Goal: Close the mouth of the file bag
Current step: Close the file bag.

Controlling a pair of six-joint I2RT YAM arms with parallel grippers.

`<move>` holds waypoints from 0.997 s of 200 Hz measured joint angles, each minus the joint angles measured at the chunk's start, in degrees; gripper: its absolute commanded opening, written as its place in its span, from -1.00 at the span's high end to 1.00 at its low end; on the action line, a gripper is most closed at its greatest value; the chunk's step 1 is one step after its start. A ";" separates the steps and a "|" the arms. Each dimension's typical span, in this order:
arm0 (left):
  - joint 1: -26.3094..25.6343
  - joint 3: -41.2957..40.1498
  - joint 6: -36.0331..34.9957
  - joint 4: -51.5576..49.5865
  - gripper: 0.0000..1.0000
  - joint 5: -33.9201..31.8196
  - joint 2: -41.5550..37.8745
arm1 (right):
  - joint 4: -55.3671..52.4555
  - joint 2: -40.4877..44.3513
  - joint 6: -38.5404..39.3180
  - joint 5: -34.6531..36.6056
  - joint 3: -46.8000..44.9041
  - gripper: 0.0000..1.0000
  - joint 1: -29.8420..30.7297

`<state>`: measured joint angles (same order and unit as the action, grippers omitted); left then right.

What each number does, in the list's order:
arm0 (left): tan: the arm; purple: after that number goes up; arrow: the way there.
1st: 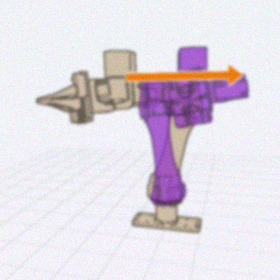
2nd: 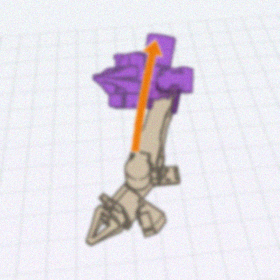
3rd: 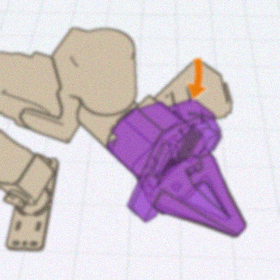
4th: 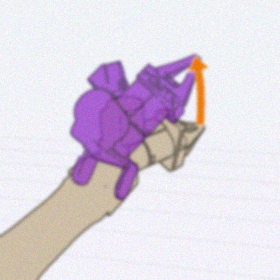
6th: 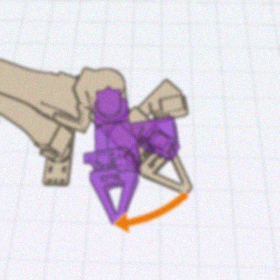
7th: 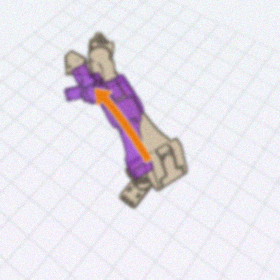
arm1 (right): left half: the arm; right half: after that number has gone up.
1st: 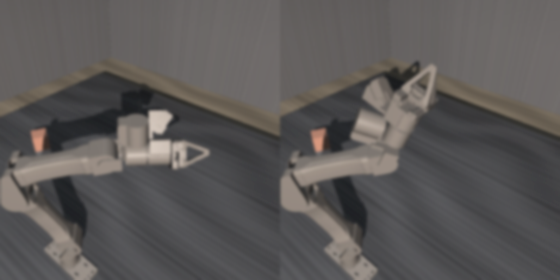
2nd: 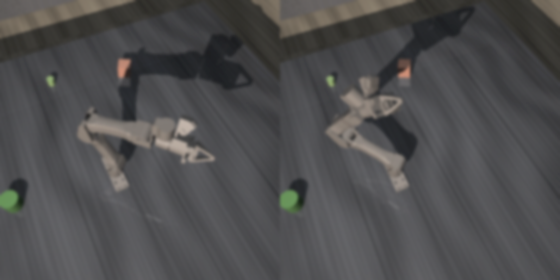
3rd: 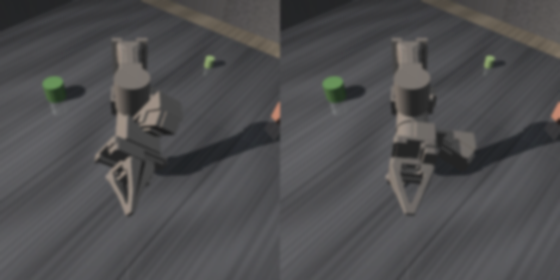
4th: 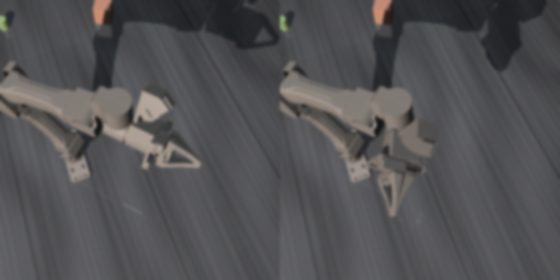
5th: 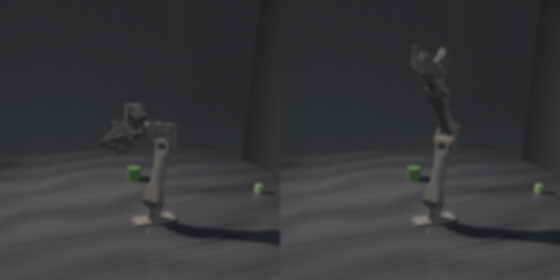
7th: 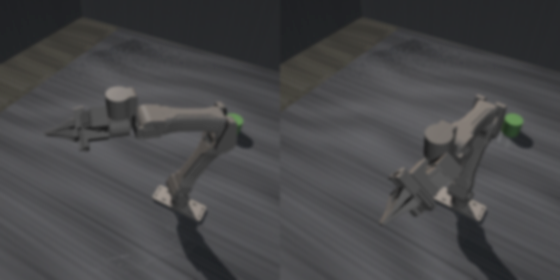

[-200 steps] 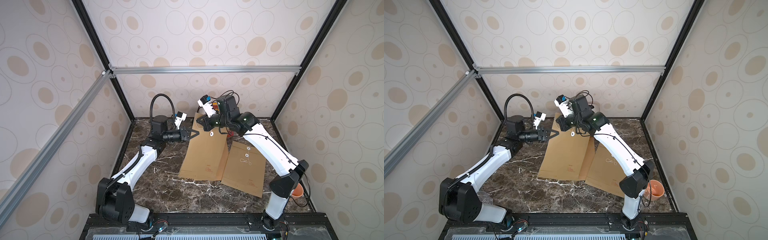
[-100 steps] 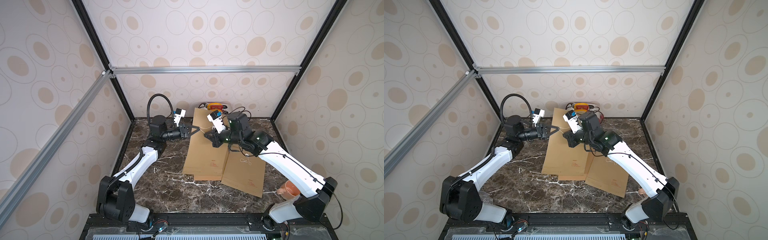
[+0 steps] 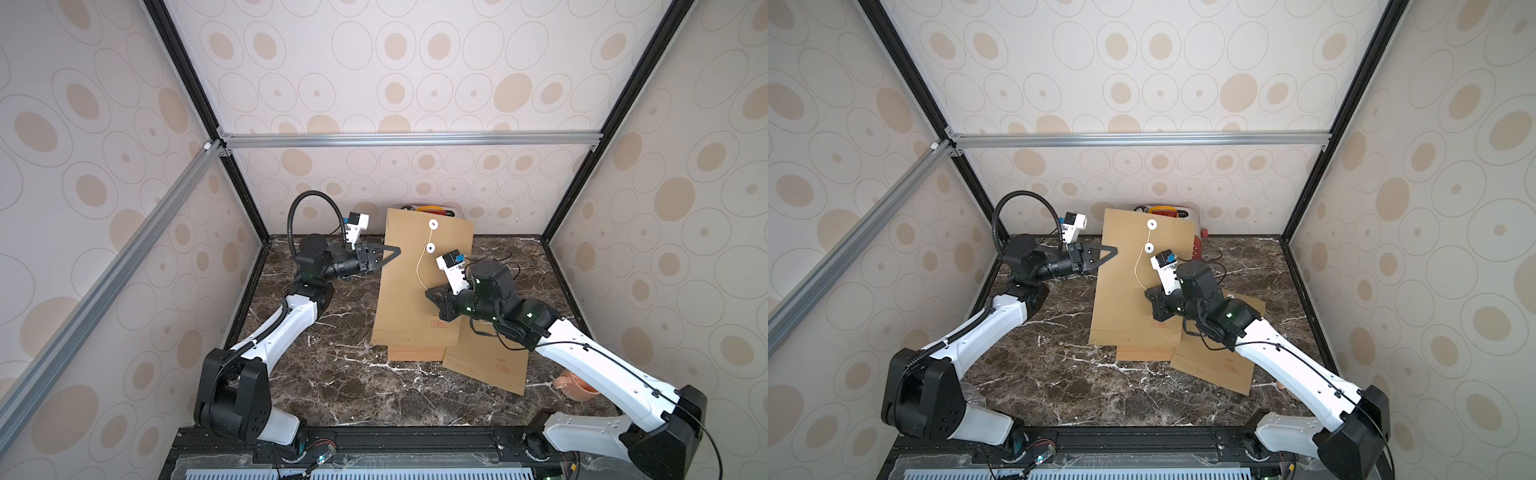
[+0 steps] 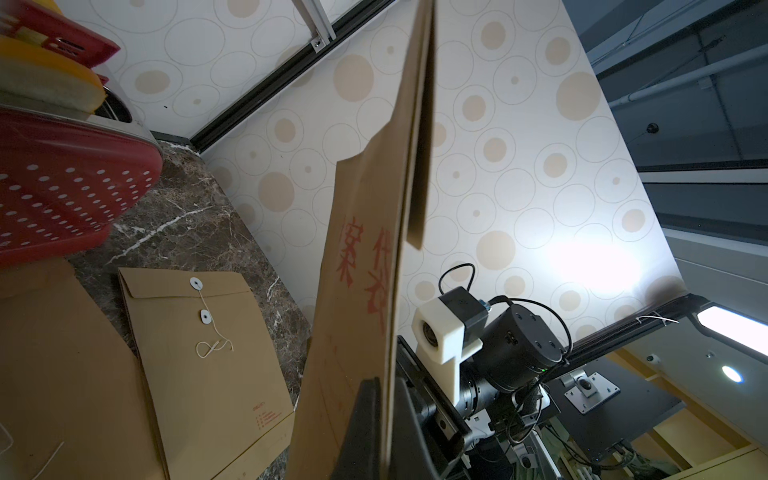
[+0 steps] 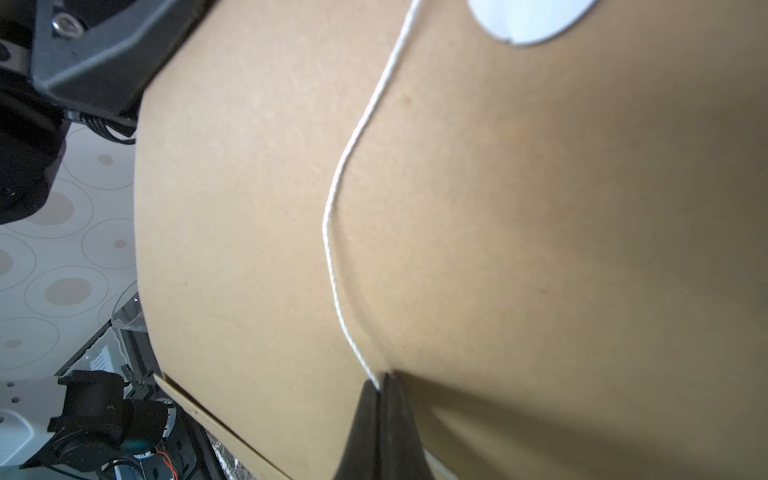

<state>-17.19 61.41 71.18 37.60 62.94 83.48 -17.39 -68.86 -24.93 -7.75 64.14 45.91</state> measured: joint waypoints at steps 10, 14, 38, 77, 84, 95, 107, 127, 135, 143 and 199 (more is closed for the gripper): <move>-0.02 -0.04 0.26 0.42 1.00 0.02 0.09 | 0.59 0.42 -0.31 0.63 -0.46 1.00 -0.02; -0.02 -0.04 0.44 0.70 1.00 0.02 0.13 | 0.79 0.63 -0.37 0.92 -0.72 1.00 -0.02; -0.02 -0.07 1.36 1.86 1.00 0.09 0.35 | 0.85 1.60 -0.92 2.67 -1.99 1.00 -0.09; -0.02 -0.17 2.56 3.37 1.00 0.15 0.44 | 0.17 2.58 -1.51 4.46 -3.52 1.00 -1.40; -0.02 -0.22 2.67 3.65 1.00 0.13 0.44 | -0.02 2.93 -1.64 4.72 -4.00 1.00 -1.70; -0.02 -0.22 2.86 3.96 1.00 0.15 0.46 | -0.39 3.41 -1.73 5.05 -4.63 1.00 -2.10; -0.02 -0.26 3.10 4.26 1.00 0.17 0.52 | -0.70 3.80 -1.86 5.14 -5.11 1.00 -2.49; -0.02 -0.37 3.52 4.94 1.00 0.20 0.76 | -1.07 4.02 -1.88 5.09 -5.33 1.00 -2.93; -0.02 -0.46 3.72 5.16 1.00 0.20 0.85 | -1.11 4.02 -1.88 5.07 -5.33 1.00 -2.99; -0.02 -0.50 3.89 5.25 1.00 0.20 0.92 | -1.18 4.02 -1.88 5.05 -5.33 1.00 -3.10; -0.17 -0.55 4.68 5.66 1.00 0.48 1.51 | -2.82 4.02 -1.11 4.09 -4.61 1.00 -6.60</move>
<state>-17.37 60.86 75.85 43.27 63.42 84.99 -20.21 -64.84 -26.04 -3.66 59.53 39.31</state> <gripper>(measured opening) 0.052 0.042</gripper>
